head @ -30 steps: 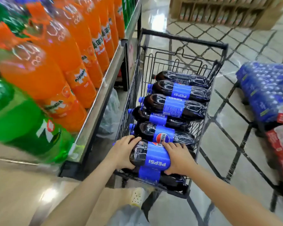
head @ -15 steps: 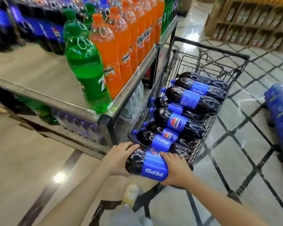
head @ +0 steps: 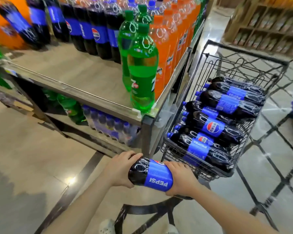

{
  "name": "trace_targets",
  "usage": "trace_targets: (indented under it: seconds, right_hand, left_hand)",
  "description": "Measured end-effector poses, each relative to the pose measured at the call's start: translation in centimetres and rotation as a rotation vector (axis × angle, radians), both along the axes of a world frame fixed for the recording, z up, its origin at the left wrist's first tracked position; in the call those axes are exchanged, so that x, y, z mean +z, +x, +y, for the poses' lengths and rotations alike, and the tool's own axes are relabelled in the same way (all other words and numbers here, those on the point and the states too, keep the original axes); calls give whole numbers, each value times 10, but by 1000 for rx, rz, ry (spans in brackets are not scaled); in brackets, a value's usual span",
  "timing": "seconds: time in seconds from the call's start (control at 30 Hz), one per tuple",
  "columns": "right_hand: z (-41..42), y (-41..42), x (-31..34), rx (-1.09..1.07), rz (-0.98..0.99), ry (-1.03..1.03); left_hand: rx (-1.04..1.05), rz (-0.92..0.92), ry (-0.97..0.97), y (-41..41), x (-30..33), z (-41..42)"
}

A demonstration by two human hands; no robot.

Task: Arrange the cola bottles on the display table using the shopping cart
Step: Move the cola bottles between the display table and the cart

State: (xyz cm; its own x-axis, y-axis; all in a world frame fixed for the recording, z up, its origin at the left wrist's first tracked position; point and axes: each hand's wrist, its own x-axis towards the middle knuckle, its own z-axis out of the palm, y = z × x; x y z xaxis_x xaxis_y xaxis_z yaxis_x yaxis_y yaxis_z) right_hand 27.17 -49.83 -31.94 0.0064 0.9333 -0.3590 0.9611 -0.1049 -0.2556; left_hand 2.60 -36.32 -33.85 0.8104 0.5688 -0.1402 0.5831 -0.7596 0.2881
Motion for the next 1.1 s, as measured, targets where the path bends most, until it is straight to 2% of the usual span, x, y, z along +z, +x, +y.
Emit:
trace_targets:
  seconds: [0.13,0.3,0.53,0.87,1.1]
  right_hand:
    - [32,-60,3,-74,49,29]
    - [83,-127,9,-98,13,65]
    - [182,-187,51,-59,-76,228]
    - [326,-214,133,-3,-214,481]
    - [430,-191,143,24,-218,560]
  left_hand:
    - [-46,8,0,-52,8,43]
    - [-92,5,32,-112,27,104]
    - [-51,-47,180,-179,78,196]
    - [-40,-246,435,-211,175,319]
    - [23,-197,454,-197,189,417]
